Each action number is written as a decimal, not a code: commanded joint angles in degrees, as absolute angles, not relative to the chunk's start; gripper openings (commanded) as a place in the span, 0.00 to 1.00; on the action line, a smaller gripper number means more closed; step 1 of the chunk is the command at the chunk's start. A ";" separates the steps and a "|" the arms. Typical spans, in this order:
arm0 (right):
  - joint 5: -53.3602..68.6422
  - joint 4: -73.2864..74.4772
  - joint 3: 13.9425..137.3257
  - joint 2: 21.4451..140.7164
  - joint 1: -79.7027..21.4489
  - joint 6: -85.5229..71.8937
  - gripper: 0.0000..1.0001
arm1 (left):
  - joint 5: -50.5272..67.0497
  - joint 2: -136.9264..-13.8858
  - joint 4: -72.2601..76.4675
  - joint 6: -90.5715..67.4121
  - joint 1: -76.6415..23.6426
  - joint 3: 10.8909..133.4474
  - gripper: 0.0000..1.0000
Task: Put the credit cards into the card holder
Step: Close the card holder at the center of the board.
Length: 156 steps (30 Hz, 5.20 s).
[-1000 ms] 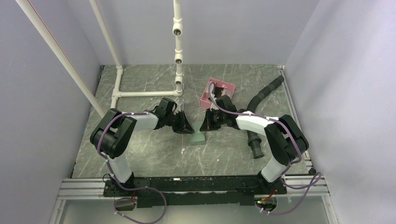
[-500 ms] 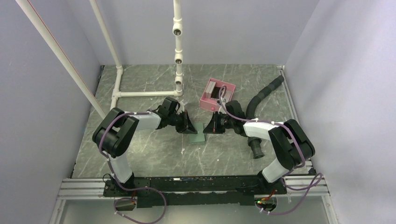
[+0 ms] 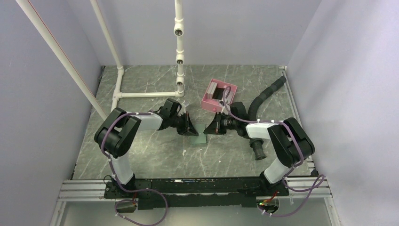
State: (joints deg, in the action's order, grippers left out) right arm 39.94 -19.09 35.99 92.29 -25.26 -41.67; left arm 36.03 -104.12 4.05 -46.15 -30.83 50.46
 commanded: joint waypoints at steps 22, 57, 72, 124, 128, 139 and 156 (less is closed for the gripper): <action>44.83 -19.09 43.09 102.02 -26.10 -40.39 0.00 | 29.56 -104.96 1.41 -44.73 -31.60 47.90 0.02; 43.12 -5.02 49.02 106.45 -27.82 -32.47 0.00 | 29.28 -104.15 1.41 -45.01 -31.90 47.42 0.02; 26.11 7.86 51.84 113.11 -28.08 -34.82 0.00 | 28.86 -102.98 0.97 -44.82 -31.86 46.72 0.02; 1.52 25.15 67.16 97.29 -42.30 -24.85 0.45 | 32.15 -104.96 -0.44 -39.78 -29.62 55.54 0.04; -8.10 28.63 70.82 100.03 -45.73 -23.83 0.37 | 31.59 -105.11 0.94 -40.09 -29.62 54.52 0.04; -18.06 34.30 74.52 103.39 -49.85 -24.52 0.30 | 31.38 -104.85 1.27 -40.32 -29.62 53.56 0.03; -19.25 34.55 75.03 103.82 -50.45 -24.82 0.03 | 31.29 -104.05 1.07 -40.26 -29.62 53.21 0.03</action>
State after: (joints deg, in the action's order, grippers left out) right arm -17.67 33.93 72.82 104.25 -50.09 -24.82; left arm 32.32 -103.98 0.23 -40.34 -29.50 53.93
